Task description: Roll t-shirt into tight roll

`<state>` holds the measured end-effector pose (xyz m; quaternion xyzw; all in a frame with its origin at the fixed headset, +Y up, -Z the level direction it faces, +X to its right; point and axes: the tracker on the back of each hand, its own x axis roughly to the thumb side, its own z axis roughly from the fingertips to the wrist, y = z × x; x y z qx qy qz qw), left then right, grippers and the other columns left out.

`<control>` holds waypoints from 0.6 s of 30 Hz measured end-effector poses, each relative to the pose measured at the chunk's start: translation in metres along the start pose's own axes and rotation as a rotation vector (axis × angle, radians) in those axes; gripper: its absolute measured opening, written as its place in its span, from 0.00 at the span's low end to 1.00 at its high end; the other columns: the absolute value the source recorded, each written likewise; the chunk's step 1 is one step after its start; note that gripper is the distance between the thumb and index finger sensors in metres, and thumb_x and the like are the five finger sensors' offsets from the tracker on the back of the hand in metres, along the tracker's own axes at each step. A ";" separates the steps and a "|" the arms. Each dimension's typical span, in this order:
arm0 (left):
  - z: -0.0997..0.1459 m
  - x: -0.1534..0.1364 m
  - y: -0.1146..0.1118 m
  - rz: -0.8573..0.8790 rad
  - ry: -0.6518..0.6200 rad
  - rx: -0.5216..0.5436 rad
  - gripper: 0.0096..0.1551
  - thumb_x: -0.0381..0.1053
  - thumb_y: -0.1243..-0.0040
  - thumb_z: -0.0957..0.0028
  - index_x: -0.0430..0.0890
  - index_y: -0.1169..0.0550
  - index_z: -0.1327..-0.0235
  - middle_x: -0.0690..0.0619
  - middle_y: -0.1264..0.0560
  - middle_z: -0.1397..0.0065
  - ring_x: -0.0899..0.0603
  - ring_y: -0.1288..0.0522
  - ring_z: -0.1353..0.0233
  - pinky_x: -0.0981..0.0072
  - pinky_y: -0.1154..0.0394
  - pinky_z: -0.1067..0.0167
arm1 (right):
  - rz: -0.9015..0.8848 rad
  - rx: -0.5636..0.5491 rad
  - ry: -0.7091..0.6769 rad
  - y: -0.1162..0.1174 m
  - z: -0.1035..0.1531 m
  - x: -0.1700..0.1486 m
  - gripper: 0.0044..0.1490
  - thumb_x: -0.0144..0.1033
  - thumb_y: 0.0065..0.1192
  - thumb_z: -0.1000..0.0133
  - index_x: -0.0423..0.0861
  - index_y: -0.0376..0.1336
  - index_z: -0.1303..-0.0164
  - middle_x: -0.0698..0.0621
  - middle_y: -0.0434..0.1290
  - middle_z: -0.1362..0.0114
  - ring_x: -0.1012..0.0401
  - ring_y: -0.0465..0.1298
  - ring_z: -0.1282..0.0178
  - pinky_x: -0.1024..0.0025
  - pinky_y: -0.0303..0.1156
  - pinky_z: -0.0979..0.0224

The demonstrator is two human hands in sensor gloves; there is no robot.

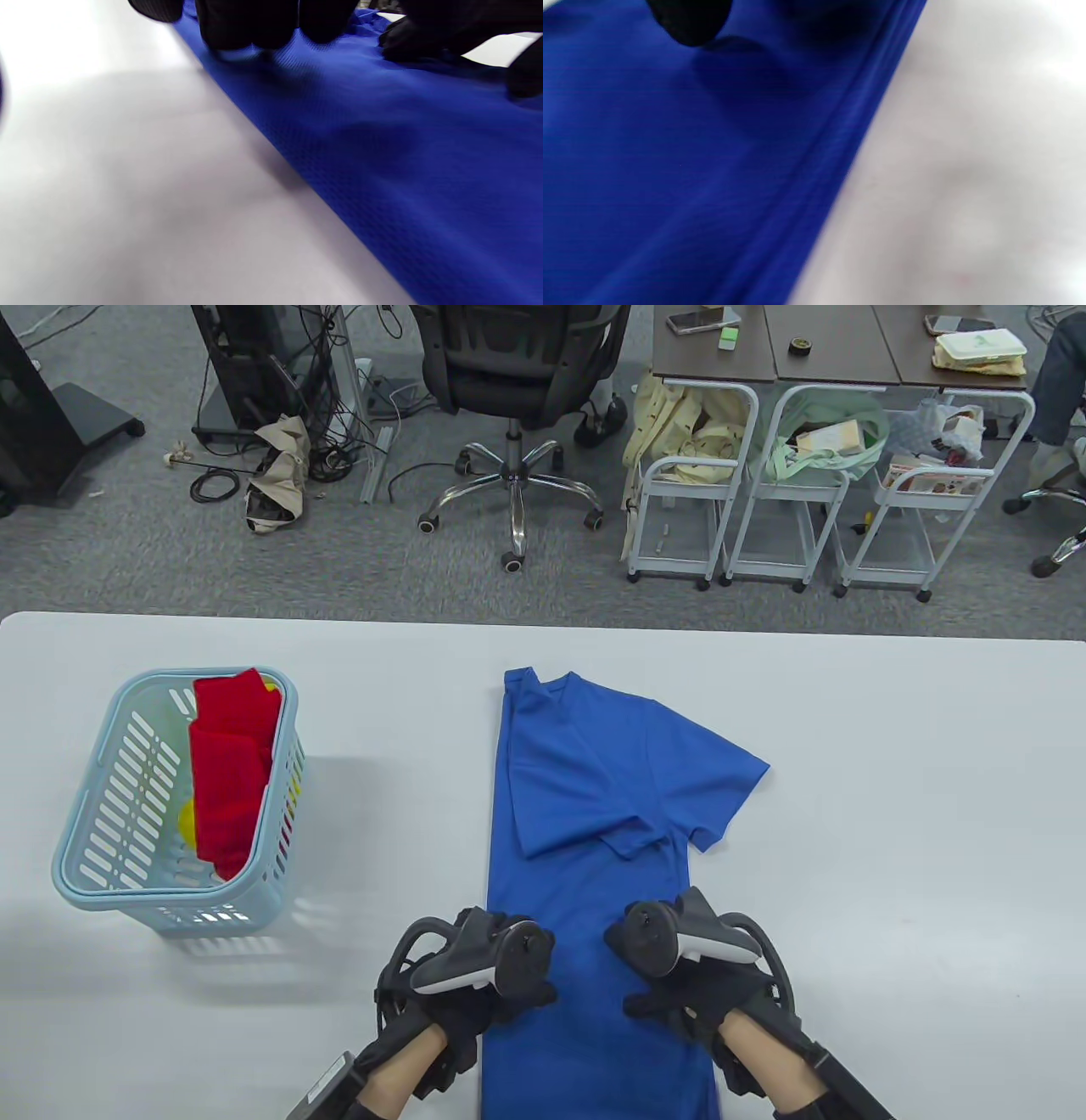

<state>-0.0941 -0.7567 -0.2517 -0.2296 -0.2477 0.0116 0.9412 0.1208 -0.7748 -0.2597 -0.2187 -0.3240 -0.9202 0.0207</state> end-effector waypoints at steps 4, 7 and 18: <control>-0.013 -0.005 -0.018 -0.111 0.062 -0.126 0.52 0.76 0.70 0.48 0.56 0.65 0.16 0.42 0.68 0.11 0.30 0.64 0.13 0.30 0.58 0.22 | -0.063 -0.002 -0.025 -0.009 0.000 -0.002 0.48 0.52 0.56 0.38 0.52 0.40 0.13 0.43 0.36 0.11 0.40 0.37 0.12 0.39 0.46 0.20; -0.017 -0.008 -0.029 -0.138 0.058 -0.218 0.52 0.77 0.78 0.50 0.56 0.75 0.22 0.42 0.78 0.16 0.30 0.73 0.17 0.31 0.64 0.24 | -0.142 -0.032 -0.044 -0.028 -0.003 -0.009 0.44 0.48 0.55 0.37 0.50 0.44 0.13 0.41 0.42 0.10 0.39 0.42 0.11 0.38 0.48 0.20; -0.019 -0.012 -0.038 -0.078 0.047 -0.325 0.52 0.78 0.84 0.51 0.55 0.83 0.31 0.44 0.88 0.25 0.31 0.84 0.24 0.33 0.75 0.30 | 0.001 0.079 0.007 -0.080 -0.093 0.011 0.41 0.44 0.41 0.35 0.57 0.31 0.15 0.49 0.31 0.12 0.46 0.31 0.12 0.42 0.38 0.17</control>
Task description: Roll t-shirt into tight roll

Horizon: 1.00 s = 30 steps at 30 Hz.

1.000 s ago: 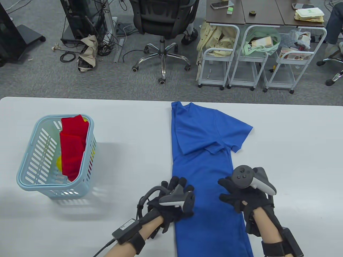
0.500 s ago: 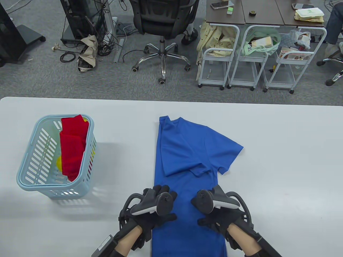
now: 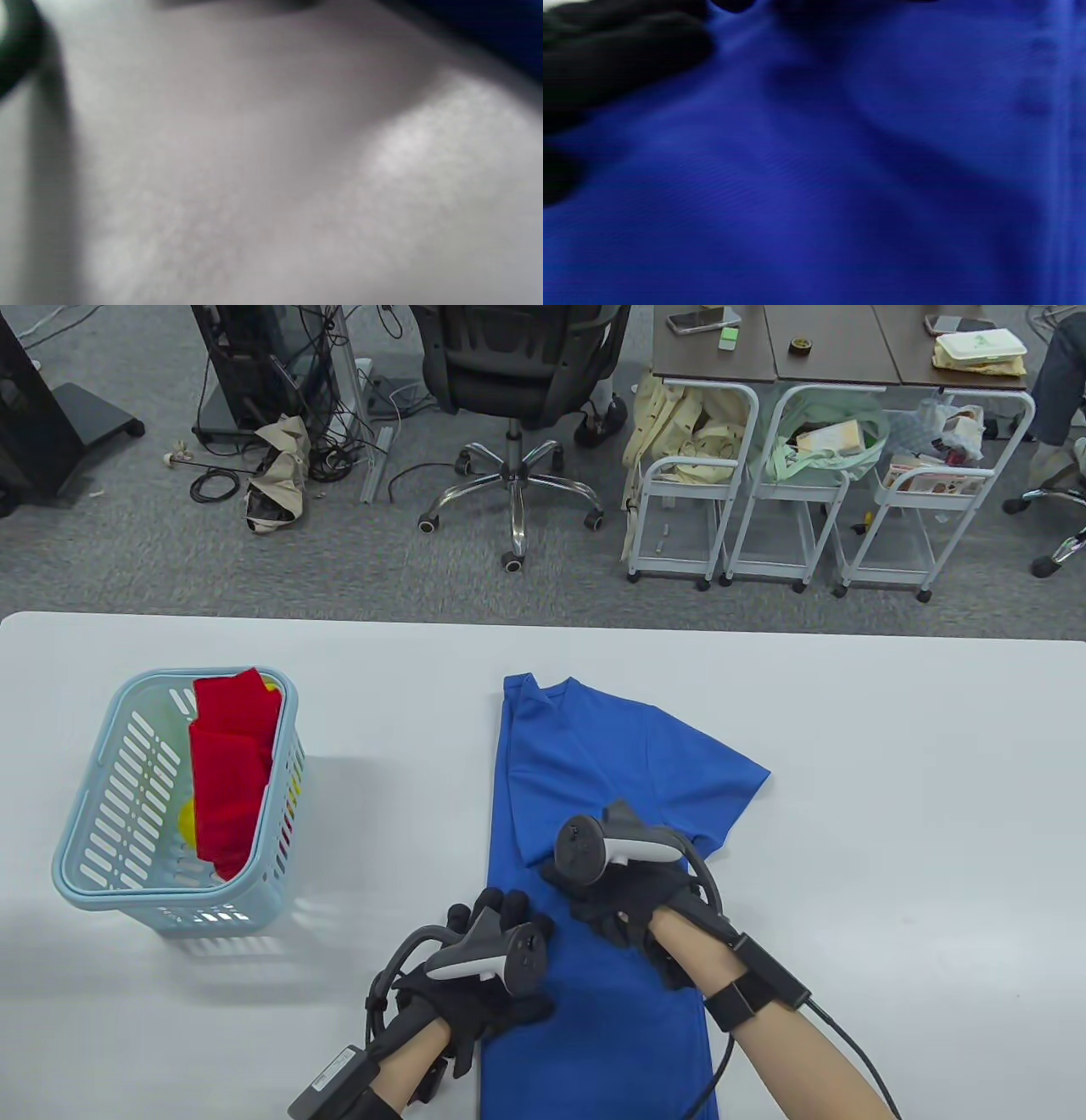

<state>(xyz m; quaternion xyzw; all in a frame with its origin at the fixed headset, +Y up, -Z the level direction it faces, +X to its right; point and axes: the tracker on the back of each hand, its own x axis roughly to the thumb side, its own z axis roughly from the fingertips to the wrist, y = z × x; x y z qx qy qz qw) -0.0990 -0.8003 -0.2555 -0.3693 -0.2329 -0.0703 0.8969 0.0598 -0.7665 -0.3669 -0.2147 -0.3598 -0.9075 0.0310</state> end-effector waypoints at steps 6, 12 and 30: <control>0.000 -0.001 -0.001 0.020 -0.006 -0.029 0.52 0.78 0.85 0.51 0.55 0.85 0.33 0.44 0.90 0.27 0.31 0.87 0.26 0.34 0.78 0.32 | -0.176 -0.046 0.584 -0.019 -0.014 -0.120 0.42 0.52 0.28 0.35 0.54 0.25 0.16 0.47 0.23 0.14 0.45 0.23 0.14 0.39 0.30 0.19; 0.001 0.000 0.004 0.035 -0.010 -0.024 0.53 0.77 0.81 0.49 0.55 0.83 0.30 0.44 0.88 0.25 0.31 0.85 0.25 0.32 0.76 0.30 | -0.378 -0.047 0.814 -0.012 0.025 -0.191 0.44 0.52 0.26 0.34 0.47 0.23 0.15 0.42 0.22 0.15 0.40 0.23 0.16 0.37 0.33 0.21; -0.013 -0.013 0.010 0.025 0.081 0.049 0.49 0.77 0.91 0.52 0.56 0.84 0.30 0.45 0.87 0.23 0.32 0.83 0.22 0.33 0.74 0.29 | -0.268 -0.009 0.614 0.005 0.010 -0.153 0.41 0.51 0.21 0.36 0.54 0.17 0.22 0.49 0.19 0.16 0.45 0.22 0.14 0.37 0.31 0.19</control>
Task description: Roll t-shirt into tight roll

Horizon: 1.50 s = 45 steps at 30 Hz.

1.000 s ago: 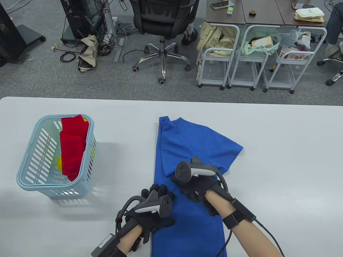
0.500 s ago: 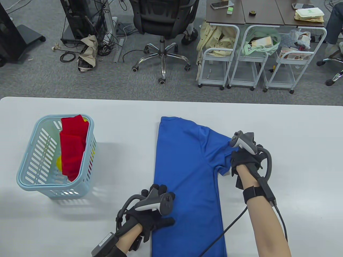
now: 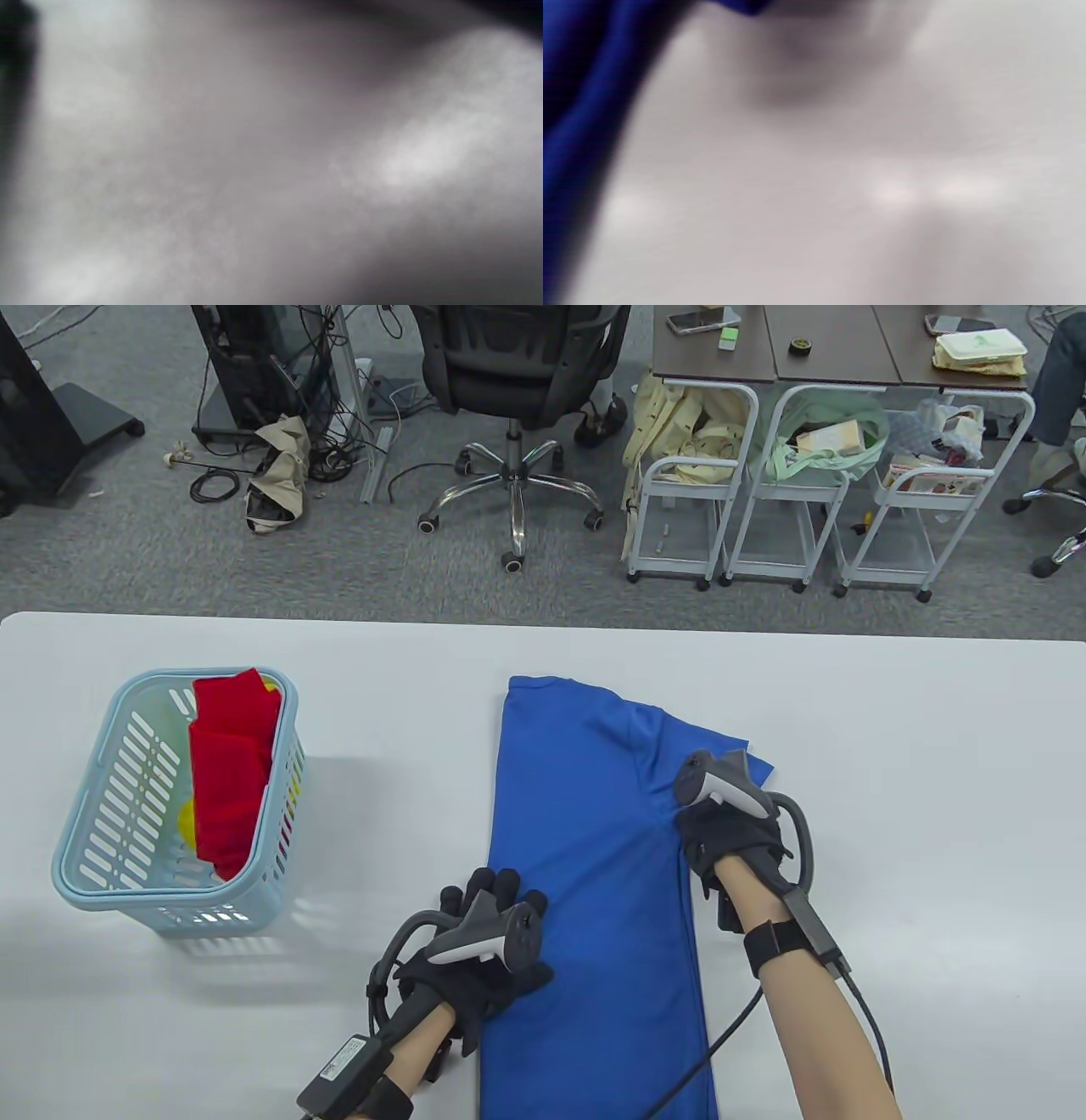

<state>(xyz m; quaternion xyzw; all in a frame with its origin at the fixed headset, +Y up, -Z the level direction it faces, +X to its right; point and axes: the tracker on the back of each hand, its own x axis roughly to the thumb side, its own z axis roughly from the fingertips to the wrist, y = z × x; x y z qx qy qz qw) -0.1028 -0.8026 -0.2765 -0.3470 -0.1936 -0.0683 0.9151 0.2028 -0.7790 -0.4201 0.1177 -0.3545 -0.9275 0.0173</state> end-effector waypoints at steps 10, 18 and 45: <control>-0.001 0.000 0.000 0.007 -0.011 -0.010 0.49 0.77 0.91 0.52 0.57 0.84 0.31 0.45 0.88 0.24 0.32 0.84 0.23 0.32 0.75 0.30 | -0.063 -0.074 0.285 -0.019 0.001 -0.035 0.42 0.51 0.28 0.34 0.46 0.30 0.12 0.40 0.30 0.11 0.39 0.38 0.11 0.38 0.40 0.19; -0.002 0.000 -0.001 0.015 -0.015 -0.011 0.49 0.77 0.90 0.52 0.57 0.84 0.30 0.46 0.88 0.24 0.32 0.84 0.23 0.32 0.75 0.30 | -0.145 -0.095 0.239 -0.024 0.008 -0.012 0.55 0.67 0.44 0.38 0.47 0.34 0.11 0.39 0.52 0.18 0.50 0.65 0.27 0.46 0.58 0.24; -0.002 -0.002 -0.001 0.032 -0.023 -0.013 0.49 0.77 0.89 0.51 0.57 0.83 0.30 0.46 0.88 0.24 0.33 0.84 0.23 0.33 0.76 0.30 | -0.243 -0.252 -0.407 -0.050 0.096 0.058 0.40 0.46 0.48 0.35 0.46 0.47 0.13 0.39 0.53 0.13 0.41 0.62 0.17 0.42 0.59 0.24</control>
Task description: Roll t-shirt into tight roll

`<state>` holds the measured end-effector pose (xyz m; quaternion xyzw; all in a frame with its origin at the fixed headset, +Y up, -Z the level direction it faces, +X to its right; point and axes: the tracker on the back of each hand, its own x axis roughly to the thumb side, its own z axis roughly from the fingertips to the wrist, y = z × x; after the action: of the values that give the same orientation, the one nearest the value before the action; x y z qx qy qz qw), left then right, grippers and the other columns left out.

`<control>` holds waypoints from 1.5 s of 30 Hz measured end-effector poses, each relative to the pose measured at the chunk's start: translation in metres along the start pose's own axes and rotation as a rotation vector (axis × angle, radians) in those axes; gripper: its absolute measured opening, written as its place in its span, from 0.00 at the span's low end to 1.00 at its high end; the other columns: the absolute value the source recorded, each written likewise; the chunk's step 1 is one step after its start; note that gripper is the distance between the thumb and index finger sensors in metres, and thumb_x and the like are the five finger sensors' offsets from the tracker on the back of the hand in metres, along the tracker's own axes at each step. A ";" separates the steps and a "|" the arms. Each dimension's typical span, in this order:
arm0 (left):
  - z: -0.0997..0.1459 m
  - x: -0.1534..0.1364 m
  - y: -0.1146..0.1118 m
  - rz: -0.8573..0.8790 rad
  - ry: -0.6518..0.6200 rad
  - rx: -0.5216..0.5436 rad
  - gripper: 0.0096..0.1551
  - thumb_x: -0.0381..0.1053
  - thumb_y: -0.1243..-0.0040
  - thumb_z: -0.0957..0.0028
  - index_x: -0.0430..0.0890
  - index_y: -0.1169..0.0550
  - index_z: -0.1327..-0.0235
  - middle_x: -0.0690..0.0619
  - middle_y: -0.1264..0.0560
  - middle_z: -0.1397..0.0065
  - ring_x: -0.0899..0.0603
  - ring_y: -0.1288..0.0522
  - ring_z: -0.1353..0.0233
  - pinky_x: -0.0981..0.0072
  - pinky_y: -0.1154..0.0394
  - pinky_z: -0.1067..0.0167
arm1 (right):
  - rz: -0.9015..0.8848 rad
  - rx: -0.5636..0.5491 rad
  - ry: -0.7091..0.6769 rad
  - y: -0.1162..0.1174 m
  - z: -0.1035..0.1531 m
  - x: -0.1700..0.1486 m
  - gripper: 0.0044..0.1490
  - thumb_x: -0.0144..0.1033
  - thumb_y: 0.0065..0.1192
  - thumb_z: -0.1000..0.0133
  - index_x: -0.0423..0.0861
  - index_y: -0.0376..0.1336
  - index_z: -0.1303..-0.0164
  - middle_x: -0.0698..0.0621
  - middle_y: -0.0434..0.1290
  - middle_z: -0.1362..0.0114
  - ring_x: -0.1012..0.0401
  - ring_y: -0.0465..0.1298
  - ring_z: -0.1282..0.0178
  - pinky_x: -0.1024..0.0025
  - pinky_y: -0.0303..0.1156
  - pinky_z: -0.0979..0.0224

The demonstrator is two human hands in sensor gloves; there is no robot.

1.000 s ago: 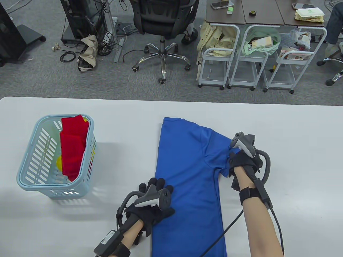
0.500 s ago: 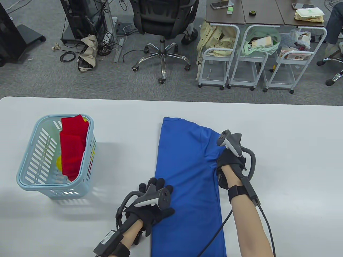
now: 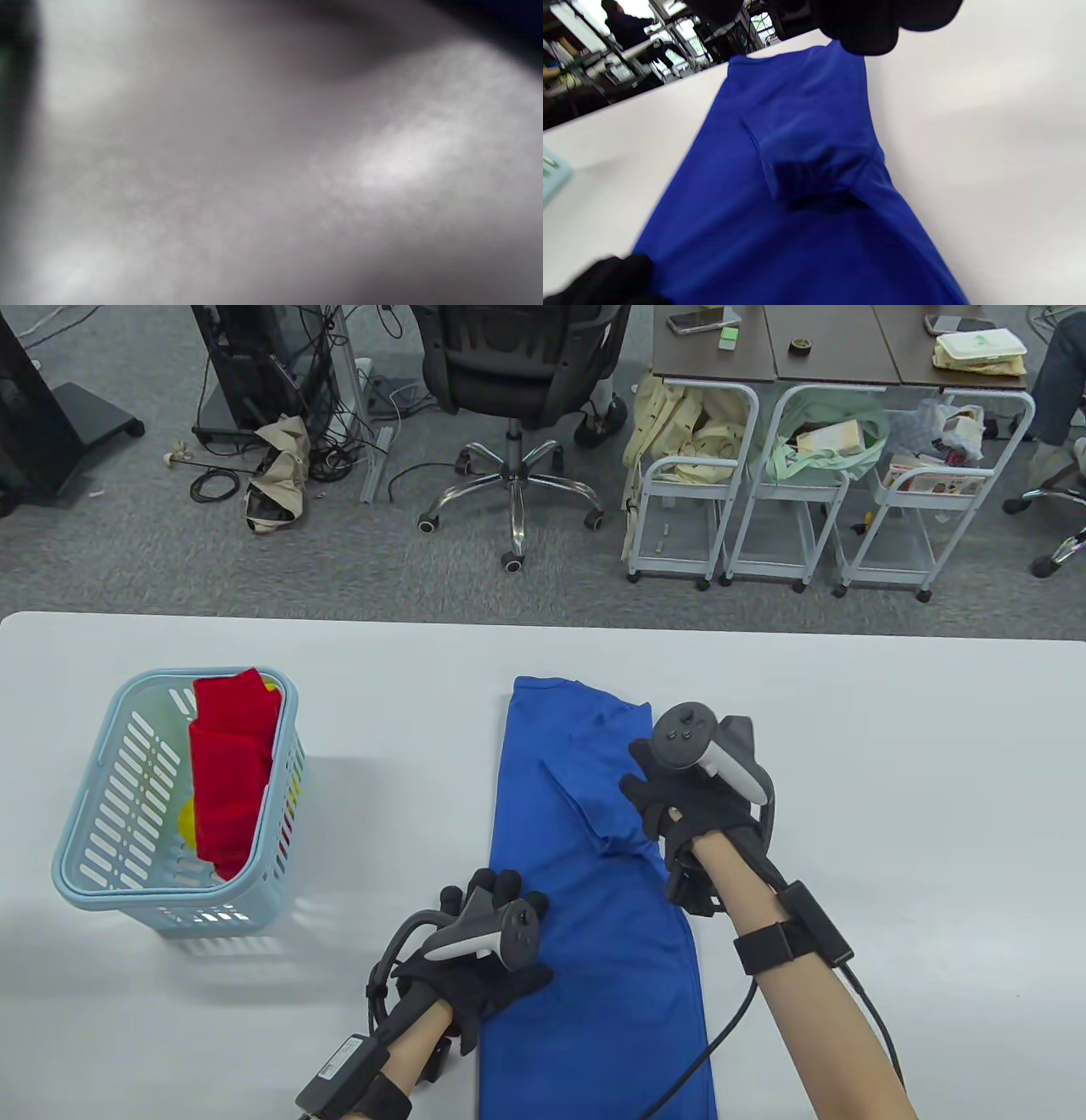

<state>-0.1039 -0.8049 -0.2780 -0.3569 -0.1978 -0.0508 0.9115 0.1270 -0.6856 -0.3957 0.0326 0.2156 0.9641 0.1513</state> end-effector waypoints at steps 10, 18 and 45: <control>0.005 -0.008 0.007 -0.044 0.138 0.125 0.49 0.77 0.86 0.51 0.58 0.76 0.23 0.45 0.81 0.18 0.33 0.78 0.19 0.33 0.70 0.25 | 0.409 0.368 -0.011 0.087 -0.034 0.002 0.49 0.56 0.32 0.35 0.46 0.17 0.23 0.43 0.18 0.20 0.41 0.21 0.19 0.39 0.38 0.19; 0.013 -0.019 0.011 -0.019 0.161 0.191 0.45 0.72 0.79 0.46 0.57 0.67 0.18 0.45 0.73 0.13 0.33 0.68 0.15 0.35 0.62 0.22 | 0.344 0.340 0.052 0.073 -0.069 0.001 0.47 0.55 0.31 0.35 0.51 0.16 0.23 0.47 0.15 0.19 0.45 0.18 0.18 0.40 0.33 0.18; -0.018 -0.024 0.037 0.026 0.043 0.027 0.53 0.76 0.69 0.50 0.58 0.72 0.23 0.46 0.77 0.17 0.34 0.75 0.18 0.34 0.65 0.24 | 0.345 0.355 -0.059 0.108 0.025 -0.026 0.55 0.60 0.42 0.37 0.48 0.20 0.20 0.43 0.19 0.18 0.42 0.23 0.17 0.39 0.37 0.20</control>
<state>-0.1115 -0.7905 -0.3232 -0.3461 -0.1740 -0.0439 0.9209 0.1246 -0.7763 -0.3273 0.1229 0.3683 0.9214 -0.0175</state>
